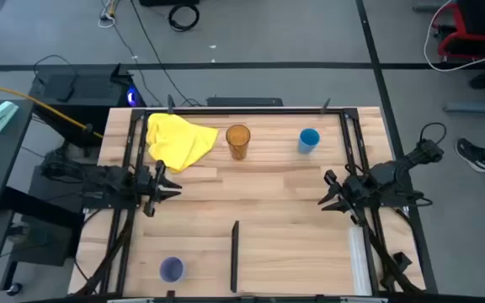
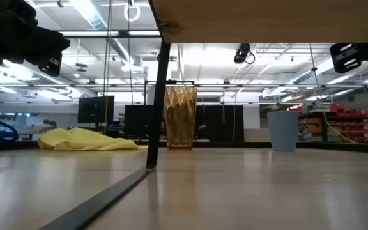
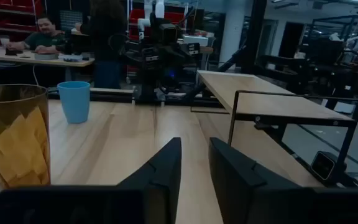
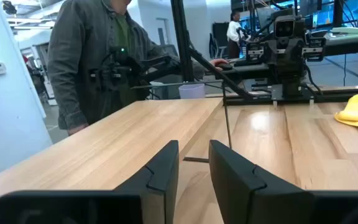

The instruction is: Stack small to large cups/mugs on shelf

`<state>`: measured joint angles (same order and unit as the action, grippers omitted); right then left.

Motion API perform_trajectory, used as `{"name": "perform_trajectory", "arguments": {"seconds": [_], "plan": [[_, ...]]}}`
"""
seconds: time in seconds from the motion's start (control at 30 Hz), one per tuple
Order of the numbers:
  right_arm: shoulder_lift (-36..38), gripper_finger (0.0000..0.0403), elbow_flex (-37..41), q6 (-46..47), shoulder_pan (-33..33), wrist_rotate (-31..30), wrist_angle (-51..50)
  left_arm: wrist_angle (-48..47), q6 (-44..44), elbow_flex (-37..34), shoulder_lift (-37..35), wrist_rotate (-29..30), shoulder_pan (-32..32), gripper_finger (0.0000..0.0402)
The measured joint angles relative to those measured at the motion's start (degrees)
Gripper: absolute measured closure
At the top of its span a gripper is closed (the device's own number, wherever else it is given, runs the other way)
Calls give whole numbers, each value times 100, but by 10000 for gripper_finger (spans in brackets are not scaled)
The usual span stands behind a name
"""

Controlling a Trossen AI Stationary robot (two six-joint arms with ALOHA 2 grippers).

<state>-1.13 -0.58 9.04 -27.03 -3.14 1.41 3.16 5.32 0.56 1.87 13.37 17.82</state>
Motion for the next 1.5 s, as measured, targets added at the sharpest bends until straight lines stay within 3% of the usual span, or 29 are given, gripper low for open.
{"name": "perform_trajectory", "arguments": {"seconds": [1.3, 1.5], "plan": [[-1, 306, 0, 1, 1, 1, 0, 2, 1, 0, 1, 0, 0, 319], [-1, 306, 0, 1, 0, 0, 0, 311, 96, -4, 0, 310, -2, 311]]}}
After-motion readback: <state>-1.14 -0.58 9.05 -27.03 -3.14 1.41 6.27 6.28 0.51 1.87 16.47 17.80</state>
